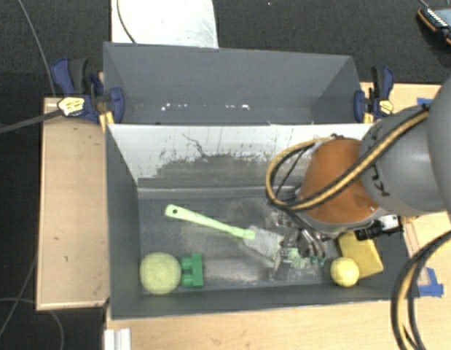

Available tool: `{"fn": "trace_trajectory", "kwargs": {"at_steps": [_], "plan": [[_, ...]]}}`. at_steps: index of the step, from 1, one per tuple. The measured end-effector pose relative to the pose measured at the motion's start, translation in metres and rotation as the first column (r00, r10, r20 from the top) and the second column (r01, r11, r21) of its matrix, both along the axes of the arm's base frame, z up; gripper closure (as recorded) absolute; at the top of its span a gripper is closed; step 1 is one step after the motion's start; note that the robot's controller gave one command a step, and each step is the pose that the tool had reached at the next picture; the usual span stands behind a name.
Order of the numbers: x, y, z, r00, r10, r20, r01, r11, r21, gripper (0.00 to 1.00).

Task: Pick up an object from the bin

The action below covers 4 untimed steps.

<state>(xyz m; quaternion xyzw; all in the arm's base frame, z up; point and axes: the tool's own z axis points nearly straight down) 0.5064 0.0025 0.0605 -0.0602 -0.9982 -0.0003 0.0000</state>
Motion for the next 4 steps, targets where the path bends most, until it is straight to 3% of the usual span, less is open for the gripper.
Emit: {"fn": "trace_trajectory", "kwargs": {"at_steps": [1,2,3,4], "plan": [[-0.009,-0.007,0.01,0.983,-0.183,0.021,0.183,0.983,0.006,0.0],[0.001,0.0,0.002,1.0,-0.006,0.006,0.006,1.0,0.001,1.0],[0.001,0.0,0.002,1.0,-0.006,0.006,0.006,1.0,0.001,1.0],[-0.002,0.0,0.016,1.0,-0.007,-0.006,0.007,1.0,0.001,1.0]]}}
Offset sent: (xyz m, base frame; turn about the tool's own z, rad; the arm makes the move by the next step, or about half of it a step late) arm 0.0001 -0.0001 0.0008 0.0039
